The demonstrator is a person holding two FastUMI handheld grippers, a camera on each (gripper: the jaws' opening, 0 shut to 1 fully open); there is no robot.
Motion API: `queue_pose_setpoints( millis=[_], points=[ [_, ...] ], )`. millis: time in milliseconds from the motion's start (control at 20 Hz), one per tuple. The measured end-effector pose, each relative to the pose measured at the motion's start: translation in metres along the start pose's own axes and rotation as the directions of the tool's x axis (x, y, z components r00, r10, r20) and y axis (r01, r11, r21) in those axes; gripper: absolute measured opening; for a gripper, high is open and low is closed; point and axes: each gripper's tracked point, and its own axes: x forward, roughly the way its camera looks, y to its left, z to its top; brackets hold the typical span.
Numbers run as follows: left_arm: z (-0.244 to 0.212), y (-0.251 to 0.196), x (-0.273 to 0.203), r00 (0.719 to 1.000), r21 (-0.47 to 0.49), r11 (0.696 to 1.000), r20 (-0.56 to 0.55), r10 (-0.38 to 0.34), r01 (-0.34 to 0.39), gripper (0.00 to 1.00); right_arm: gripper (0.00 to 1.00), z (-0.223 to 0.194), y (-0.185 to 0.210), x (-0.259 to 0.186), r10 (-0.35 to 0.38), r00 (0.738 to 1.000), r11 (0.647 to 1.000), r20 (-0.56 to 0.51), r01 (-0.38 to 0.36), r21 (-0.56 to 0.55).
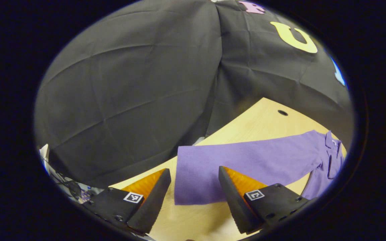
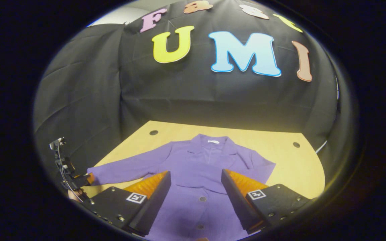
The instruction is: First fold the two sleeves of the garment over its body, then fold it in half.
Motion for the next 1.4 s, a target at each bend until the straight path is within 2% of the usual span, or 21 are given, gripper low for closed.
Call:
queue_pose_setpoints(
  millis=[150, 350, 500, 550, 650, 800, 850, 950, 1050, 1100, 1200, 1400],
  points=[
    [-0.002, -0.003, -0.005, 0.999, -0.001, 1.000, -0.034, -0.018, 0.018, 0.97, 0.94, 0.001, 0.016, -0.004, 0.010, 1.000, 1.000, 0.006, -0.010, -0.008],
    [-0.007, -0.010, -0.006, 0.998, 0.049, 0.999, -0.057, -0.020, 0.022, 0.98, 0.94, 0.000, 0.027, -0.005, 0.021, 1.000, 1.000, 0.009, -0.021, 0.002],
    [-0.007, -0.028, -0.003, 0.998, 0.067, 0.997, -0.051, -0.042, 0.046, 0.93, 0.94, -0.002, 0.028, -0.004, 0.014, 1.000, 1.000, 0.017, -0.014, 0.010],
    [-0.006, -0.033, -0.001, 0.998, 0.071, 0.996, -0.042, -0.057, 0.059, 0.82, 0.94, -0.002, 0.028, -0.005, 0.015, 1.000, 1.000, 0.015, -0.015, 0.011],
    [-0.007, -0.036, 0.000, 0.996, 0.092, 0.993, -0.037, -0.075, 0.078, 0.69, 0.94, -0.004, 0.027, -0.003, 0.021, 1.000, 1.000, 0.011, -0.021, 0.022],
    [-0.008, -0.042, 0.001, 0.996, 0.115, 0.990, -0.038, -0.082, 0.086, 0.37, 0.94, -0.006, 0.017, -0.004, 0.014, 1.000, 0.999, 0.014, -0.015, 0.041],
    [-0.010, -0.044, 0.002, 0.994, 0.125, 0.986, -0.041, -0.101, 0.106, 0.36, 0.94, -0.006, 0.012, -0.005, 0.009, 1.000, 0.999, 0.013, -0.010, 0.049],
    [-0.009, -0.050, 0.001, 0.995, 0.133, 0.987, -0.041, -0.086, 0.091, 0.15, 0.94, -0.006, 0.000, -0.007, -0.006, 1.000, 0.998, 0.016, 0.005, 0.068],
    [-0.009, -0.047, 0.002, 0.994, 0.159, 0.982, -0.045, -0.096, 0.102, 0.15, 0.94, -0.008, -0.013, -0.009, -0.023, 1.000, 0.996, 0.017, 0.021, 0.092],
    [-0.006, -0.050, 0.005, 0.995, 0.147, 0.984, -0.045, -0.093, 0.099, 0.07, 0.94, -0.008, -0.020, -0.010, -0.031, 0.999, 0.994, 0.019, 0.029, 0.104],
    [-0.008, -0.048, 0.002, 0.993, 0.141, 0.984, -0.056, -0.101, 0.108, 0.07, 0.94, -0.010, -0.033, -0.013, -0.049, 0.999, 0.991, 0.019, 0.047, 0.123],
    [0.016, -0.060, -0.012, 0.987, 0.022, 0.987, -0.034, -0.159, 0.160, 0.07, 0.94, -0.020, -0.057, -0.018, -0.082, 0.997, 0.986, 0.004, 0.080, 0.145]
  ],
)
